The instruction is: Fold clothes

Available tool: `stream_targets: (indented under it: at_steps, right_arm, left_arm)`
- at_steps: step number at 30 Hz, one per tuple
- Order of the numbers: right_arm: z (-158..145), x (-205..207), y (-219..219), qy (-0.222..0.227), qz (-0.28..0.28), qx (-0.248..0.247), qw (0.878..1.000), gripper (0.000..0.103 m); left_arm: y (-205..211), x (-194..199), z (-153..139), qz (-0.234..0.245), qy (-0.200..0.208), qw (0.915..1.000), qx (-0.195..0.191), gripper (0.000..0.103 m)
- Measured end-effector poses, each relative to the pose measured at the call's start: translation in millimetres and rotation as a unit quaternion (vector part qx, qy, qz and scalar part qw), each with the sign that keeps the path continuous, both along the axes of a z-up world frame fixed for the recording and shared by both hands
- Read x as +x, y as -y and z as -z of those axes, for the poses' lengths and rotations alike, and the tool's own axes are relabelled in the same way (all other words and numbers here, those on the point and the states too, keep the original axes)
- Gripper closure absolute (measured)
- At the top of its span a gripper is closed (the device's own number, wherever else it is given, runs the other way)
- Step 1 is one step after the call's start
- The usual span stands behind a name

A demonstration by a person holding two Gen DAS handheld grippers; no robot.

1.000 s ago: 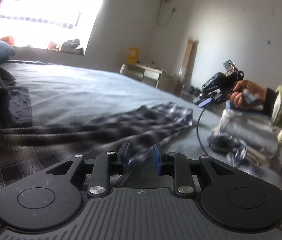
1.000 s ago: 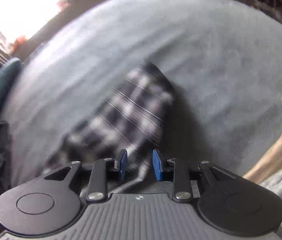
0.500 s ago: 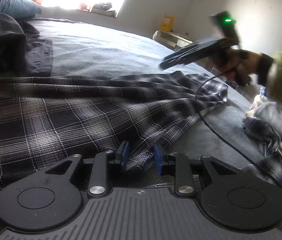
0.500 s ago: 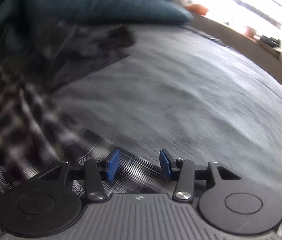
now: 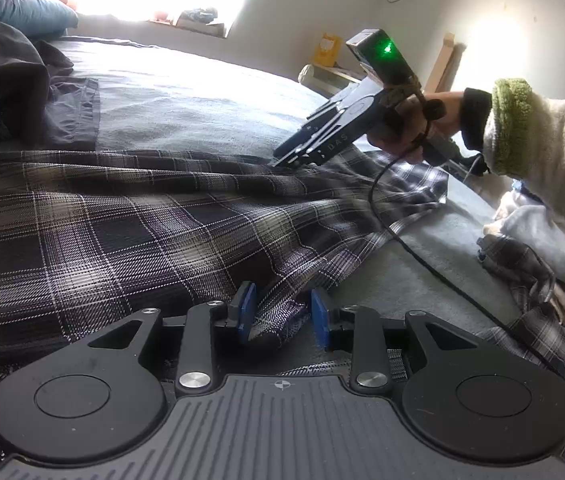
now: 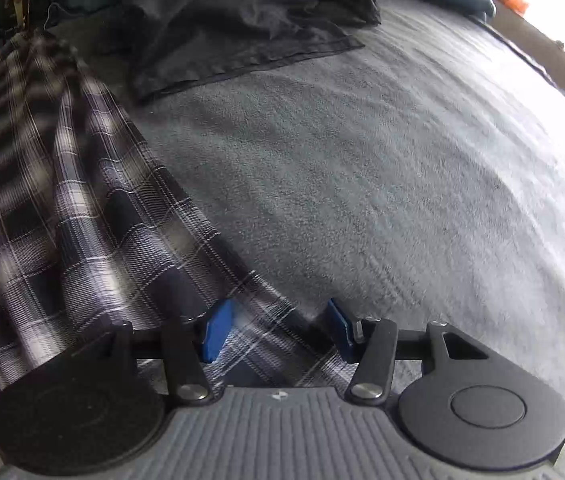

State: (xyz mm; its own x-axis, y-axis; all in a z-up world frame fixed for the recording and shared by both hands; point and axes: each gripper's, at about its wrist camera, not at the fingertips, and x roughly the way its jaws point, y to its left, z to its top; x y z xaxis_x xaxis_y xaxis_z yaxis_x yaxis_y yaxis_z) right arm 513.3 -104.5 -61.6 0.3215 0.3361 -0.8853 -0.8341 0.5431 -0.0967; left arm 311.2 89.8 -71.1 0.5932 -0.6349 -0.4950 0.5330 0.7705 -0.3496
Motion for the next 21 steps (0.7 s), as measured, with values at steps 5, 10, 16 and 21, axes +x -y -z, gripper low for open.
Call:
stream_targets:
  at_steps: [5,10,16,21]
  right_arm:
    - [-3.1,-29.3,-13.0,0.05,-0.026,-0.041,0.998,0.098]
    - [-14.8,-45.1,-18.9,0.158,-0.024,-0.072,0.985,0.098]
    - [-23.3,-25.7,-19.1,0.223,0.033,-0.074,0.972,0.098]
    - [-0.3,-4.4,-23.3,0.216,0.058,-0.074,0.972,0.098]
  left_arm:
    - [-0.4,0.2,-0.2,-0.001,0.0,1.0,-0.002,0.073]
    - [1.5,-1.8,-1.4,-0.002,0.005,1.0,0.005,0.073]
    - [3.7,-4.0,-1.1,-0.002,0.011,0.9998,0.016,0.073]
    - [4.6,-4.7,-0.9,-0.002,0.012,0.9998,0.018,0.073]
